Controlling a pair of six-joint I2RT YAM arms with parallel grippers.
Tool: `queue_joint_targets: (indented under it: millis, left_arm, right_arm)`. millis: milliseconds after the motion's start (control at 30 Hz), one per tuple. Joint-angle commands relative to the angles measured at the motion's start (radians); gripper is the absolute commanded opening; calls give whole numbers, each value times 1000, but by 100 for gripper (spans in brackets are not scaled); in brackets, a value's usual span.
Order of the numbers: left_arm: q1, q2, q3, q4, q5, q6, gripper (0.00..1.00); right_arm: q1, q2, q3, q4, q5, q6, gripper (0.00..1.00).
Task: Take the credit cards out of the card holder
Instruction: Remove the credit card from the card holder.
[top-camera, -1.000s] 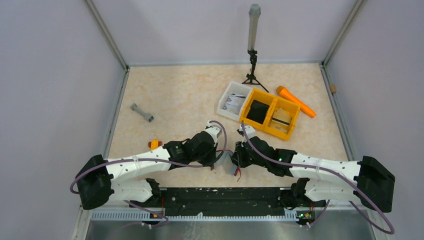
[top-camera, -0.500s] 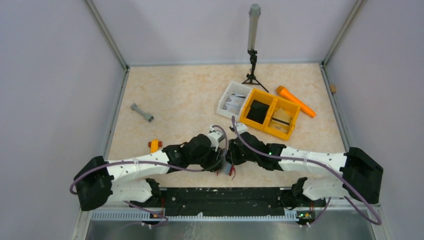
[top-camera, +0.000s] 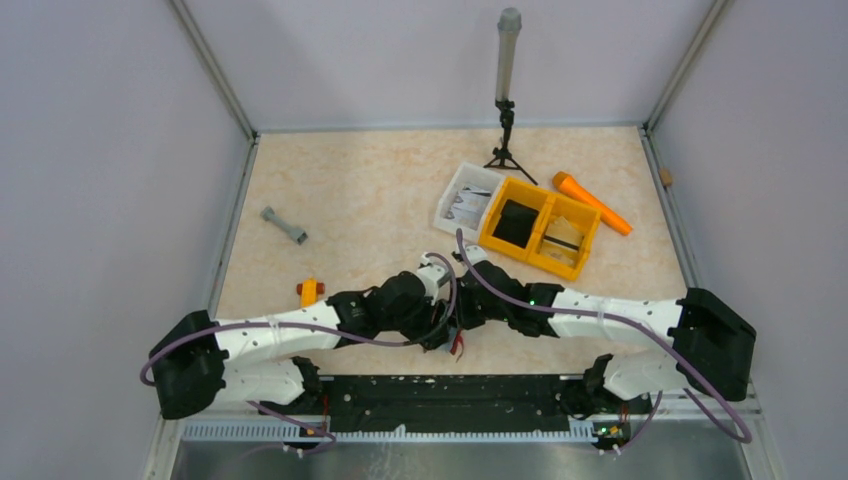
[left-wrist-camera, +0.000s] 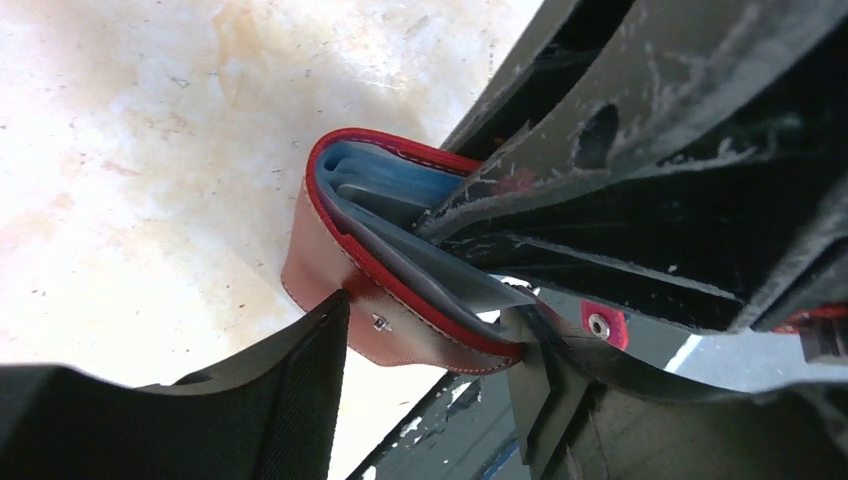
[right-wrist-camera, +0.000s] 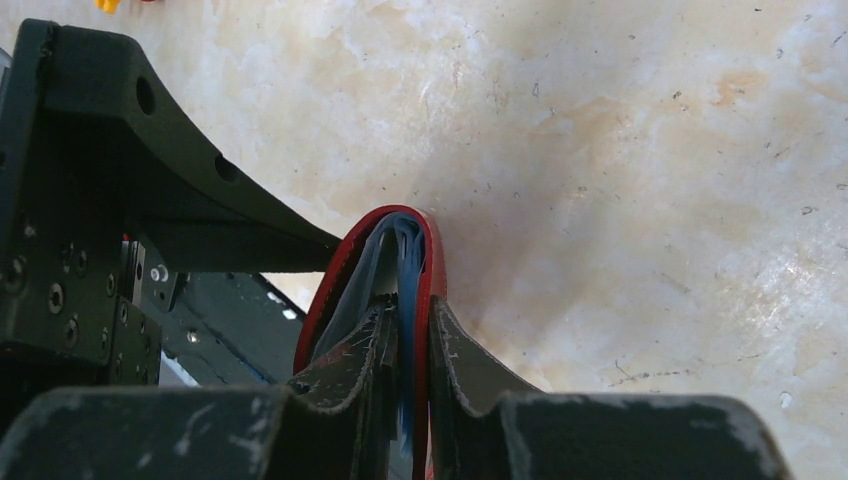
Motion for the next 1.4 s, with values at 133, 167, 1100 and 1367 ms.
queue_joint_targets:
  millis: [133, 167, 1100, 1367]
  left_arm:
    - [-18, -3, 47, -85, -176, -10, 54]
    - [-17, -15, 44, -88, -191, -15, 51]
    - [154, -189, -102, 7, 42, -78, 0]
    - [277, -130, -177, 165, 232, -159, 0]
  right_arm:
    - [9, -12, 36, 18, -43, 9, 0]
    - [9, -16, 35, 15, -43, 8, 0]
    - [-119, -135, -42, -66, -144, -187, 43]
    - [-119, -169, 25, -207, 11, -221, 72]
